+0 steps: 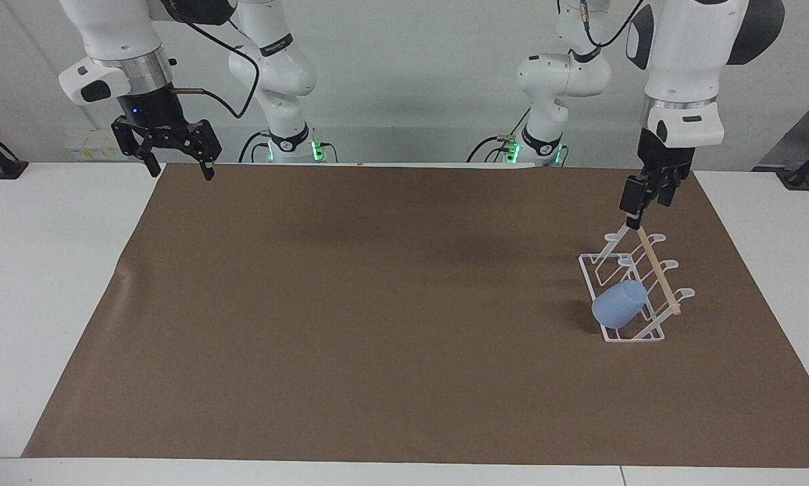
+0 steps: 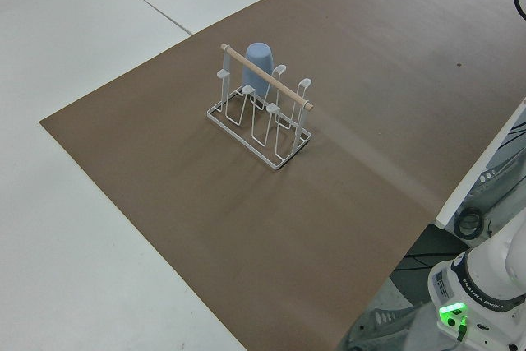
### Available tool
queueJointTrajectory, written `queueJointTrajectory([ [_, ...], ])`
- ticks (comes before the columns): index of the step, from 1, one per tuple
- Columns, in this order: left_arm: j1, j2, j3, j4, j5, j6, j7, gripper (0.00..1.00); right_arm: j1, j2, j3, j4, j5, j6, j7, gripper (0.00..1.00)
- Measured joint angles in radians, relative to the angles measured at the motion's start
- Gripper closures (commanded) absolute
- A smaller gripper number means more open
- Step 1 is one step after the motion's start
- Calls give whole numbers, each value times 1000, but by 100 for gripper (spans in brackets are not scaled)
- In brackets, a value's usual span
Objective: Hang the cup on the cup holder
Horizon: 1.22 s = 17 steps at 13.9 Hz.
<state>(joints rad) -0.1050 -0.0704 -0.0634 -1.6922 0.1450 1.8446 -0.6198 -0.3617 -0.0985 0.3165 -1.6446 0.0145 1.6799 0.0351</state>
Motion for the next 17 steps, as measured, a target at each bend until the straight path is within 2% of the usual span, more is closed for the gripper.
queueJointTrajectory([
  [4, 48, 0, 2, 26, -34, -194, 375, 0, 0, 0, 0, 0, 0, 0, 0, 0],
  [7, 60, 0, 4, 74, -61, -316, 556, 0, 0, 0, 0, 0, 0, 0, 0, 0],
  [11, 64, -1, 7, 91, -104, -349, 610, 0, 0, 0, 0, 0, 0, 0, 0, 0],
  [17, 96, 0, -14, 88, -175, -323, 624, 0, 0, 0, 0, 0, 0, 0, 0, 0],
])
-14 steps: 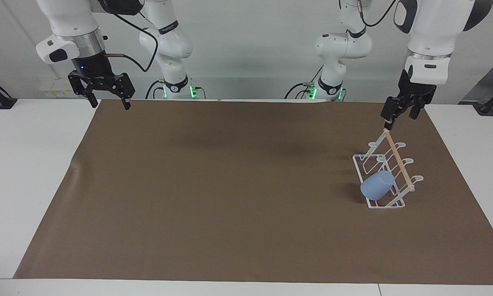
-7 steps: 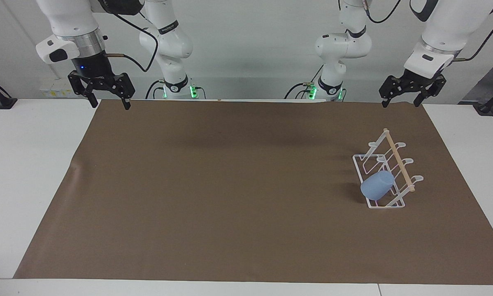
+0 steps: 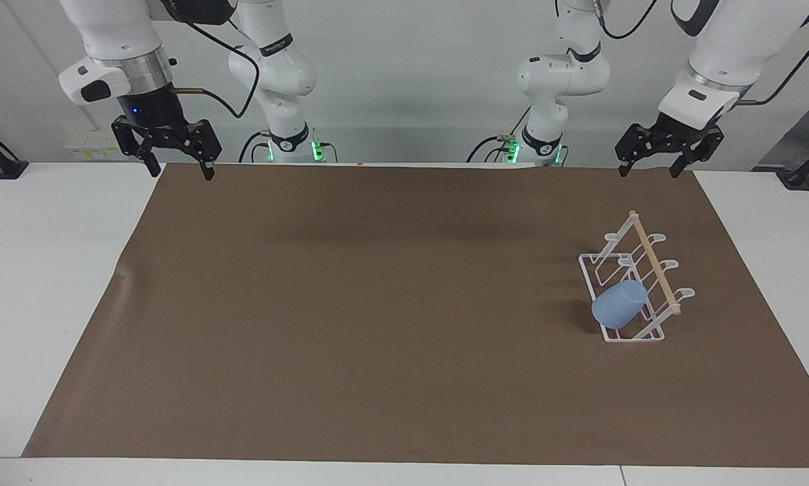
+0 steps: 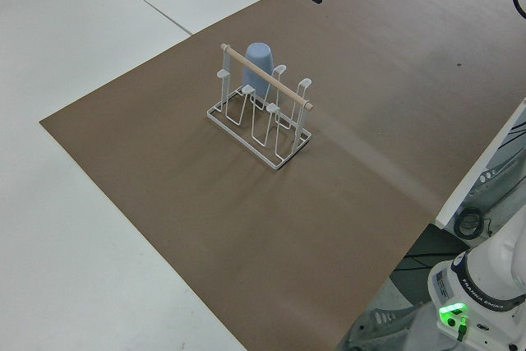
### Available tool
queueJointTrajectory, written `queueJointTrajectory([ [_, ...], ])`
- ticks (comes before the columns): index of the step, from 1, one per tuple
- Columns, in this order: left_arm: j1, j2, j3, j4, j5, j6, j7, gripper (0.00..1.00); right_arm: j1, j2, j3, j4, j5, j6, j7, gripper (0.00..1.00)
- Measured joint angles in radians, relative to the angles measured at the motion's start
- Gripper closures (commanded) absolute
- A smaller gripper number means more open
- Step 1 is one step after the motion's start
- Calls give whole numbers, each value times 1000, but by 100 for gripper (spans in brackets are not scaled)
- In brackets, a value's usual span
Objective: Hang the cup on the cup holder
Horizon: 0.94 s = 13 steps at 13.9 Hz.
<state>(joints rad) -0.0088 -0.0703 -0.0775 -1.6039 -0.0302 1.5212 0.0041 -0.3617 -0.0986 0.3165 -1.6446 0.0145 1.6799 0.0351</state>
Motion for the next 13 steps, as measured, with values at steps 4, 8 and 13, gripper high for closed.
queueJointTrajectory([
  [4, 3, 0, -3, 0, -35, 3, 2, 0, 0, 0, 0, 0, 0, 0, 0, 0],
  [8, 4, 0, -6, 0, -26, -23, 39, 0, 0, 0, 0, 0, 0, 0, 0, 0],
  [13, 7, 0, -9, 0, -12, -24, 42, 0, 0, 0, 0, 0, 0, 0, 0, 0],
])
